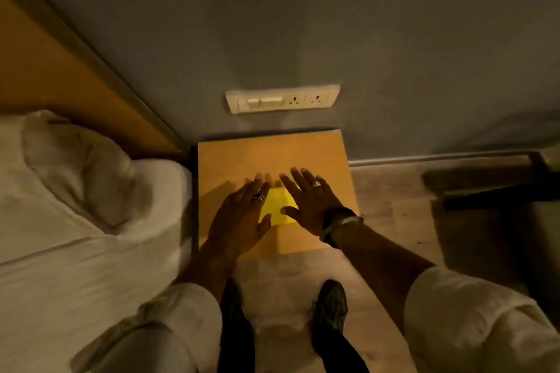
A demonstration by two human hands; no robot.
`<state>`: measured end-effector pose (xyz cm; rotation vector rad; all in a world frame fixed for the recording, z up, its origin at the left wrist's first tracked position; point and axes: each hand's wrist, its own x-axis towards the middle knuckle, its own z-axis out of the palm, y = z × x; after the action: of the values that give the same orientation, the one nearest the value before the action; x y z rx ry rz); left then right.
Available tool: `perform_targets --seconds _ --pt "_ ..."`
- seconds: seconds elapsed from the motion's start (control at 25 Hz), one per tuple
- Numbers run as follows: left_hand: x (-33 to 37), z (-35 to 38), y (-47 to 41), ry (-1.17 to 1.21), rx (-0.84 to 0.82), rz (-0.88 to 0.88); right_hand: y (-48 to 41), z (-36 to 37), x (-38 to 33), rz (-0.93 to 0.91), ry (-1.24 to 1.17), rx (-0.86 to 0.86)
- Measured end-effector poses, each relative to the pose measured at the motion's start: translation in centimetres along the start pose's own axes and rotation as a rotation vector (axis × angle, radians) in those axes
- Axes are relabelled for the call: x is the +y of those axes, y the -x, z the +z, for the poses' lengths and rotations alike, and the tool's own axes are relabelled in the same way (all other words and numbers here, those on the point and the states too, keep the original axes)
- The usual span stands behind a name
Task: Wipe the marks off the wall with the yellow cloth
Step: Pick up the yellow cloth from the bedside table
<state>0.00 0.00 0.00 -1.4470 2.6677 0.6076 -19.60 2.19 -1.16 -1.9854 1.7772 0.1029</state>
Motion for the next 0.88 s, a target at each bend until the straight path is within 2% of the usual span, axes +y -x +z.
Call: perform_targets --seconds 0.04,0.12,0.24,0.36,0.48,0.56,0.64,0.76,0.88 --pt "-0.9 2.5 -0.1 0.016 -0.094 -0.007 -0.9 2.1 0.3 -0.029 0.048 -0.12" --pt "-2.4 7.2 -0.2 0.032 -0.175 0.04 -2.3 6.1 1.7 -0.071 0.101 -0.211" --pt "-4.0 12.4 -0.7 0.014 -0.111 0.119 -3.7 11.2 3.7 -0.083 0.099 -0.228" --pt "-5.5 15.7 -1.8 -0.086 0.011 0.111 -4.3 14.0 4.5 -0.107 0.109 -0.019" --pt "-5.5 16.6 -2.9 -0.284 0.09 0.131 -4.3 14.9 4.5 -0.14 0.215 0.121" --pt "-4.8 15.8 -3.3 -0.345 0.057 0.113 -4.3 14.7 4.4 -0.181 0.257 0.145" --pt "-4.0 14.0 -3.7 -0.333 0.028 0.059 -4.3 12.8 3.9 -0.171 0.178 0.141" --pt "-1.9 8.8 -4.1 -0.318 0.061 0.038 -2.6 7.6 2.9 -0.095 0.128 0.146" --pt "1.1 1.2 -5.3 -0.193 0.089 -0.034 -0.6 0.3 2.4 -0.072 0.15 0.191"
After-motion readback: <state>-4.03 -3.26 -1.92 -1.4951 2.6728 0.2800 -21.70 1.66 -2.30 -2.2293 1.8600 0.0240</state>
